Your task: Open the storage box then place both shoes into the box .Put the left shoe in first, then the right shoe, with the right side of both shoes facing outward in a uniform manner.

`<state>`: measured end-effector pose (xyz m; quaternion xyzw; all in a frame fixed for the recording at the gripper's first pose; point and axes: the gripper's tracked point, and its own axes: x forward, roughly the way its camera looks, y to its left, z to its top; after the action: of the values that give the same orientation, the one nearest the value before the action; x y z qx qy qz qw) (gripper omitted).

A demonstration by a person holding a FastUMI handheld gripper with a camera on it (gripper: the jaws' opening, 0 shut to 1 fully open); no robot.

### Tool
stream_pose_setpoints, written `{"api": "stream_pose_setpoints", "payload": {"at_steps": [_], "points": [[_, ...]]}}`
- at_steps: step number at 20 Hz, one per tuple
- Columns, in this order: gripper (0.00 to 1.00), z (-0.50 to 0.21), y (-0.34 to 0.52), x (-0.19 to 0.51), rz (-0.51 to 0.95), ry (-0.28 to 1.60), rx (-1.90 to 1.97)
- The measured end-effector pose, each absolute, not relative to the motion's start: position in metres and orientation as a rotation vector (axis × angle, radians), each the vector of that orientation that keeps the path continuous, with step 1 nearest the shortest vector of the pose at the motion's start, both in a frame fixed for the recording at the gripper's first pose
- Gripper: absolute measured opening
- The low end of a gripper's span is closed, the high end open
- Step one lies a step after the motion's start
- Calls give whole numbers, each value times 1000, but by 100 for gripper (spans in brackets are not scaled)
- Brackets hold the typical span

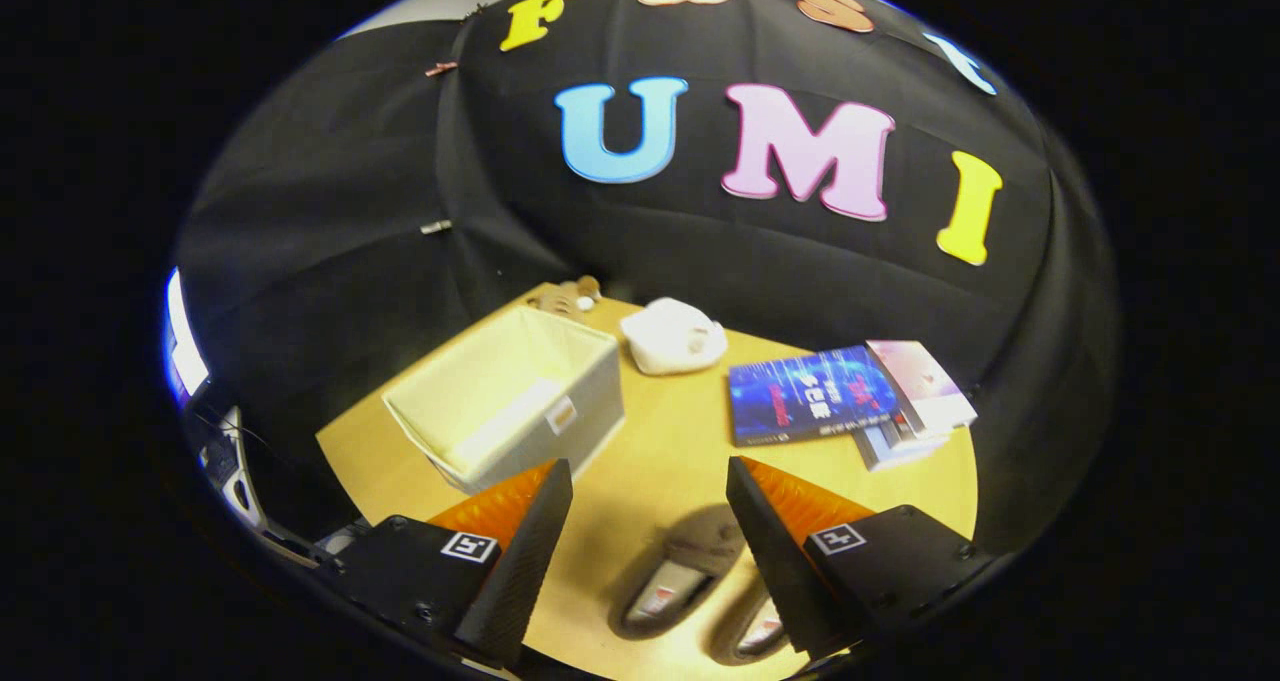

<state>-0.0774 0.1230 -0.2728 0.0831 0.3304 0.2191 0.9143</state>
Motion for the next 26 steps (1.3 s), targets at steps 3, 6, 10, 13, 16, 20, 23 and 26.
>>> {"api": "stream_pose_setpoints", "payload": {"at_steps": [3,6,10,13,16,20,23,26], "points": [[96,-326,107,-96,394,766,158],[95,-373,105,-113,364,845,135],[86,-435,112,-119,322,948,119],[80,-462,115,-110,269,987,129],[60,-476,111,-91,198,992,143],[8,-484,105,-81,116,1012,178],[5,-471,107,-81,110,1015,251],[5,-438,105,-69,93,965,304]]}}
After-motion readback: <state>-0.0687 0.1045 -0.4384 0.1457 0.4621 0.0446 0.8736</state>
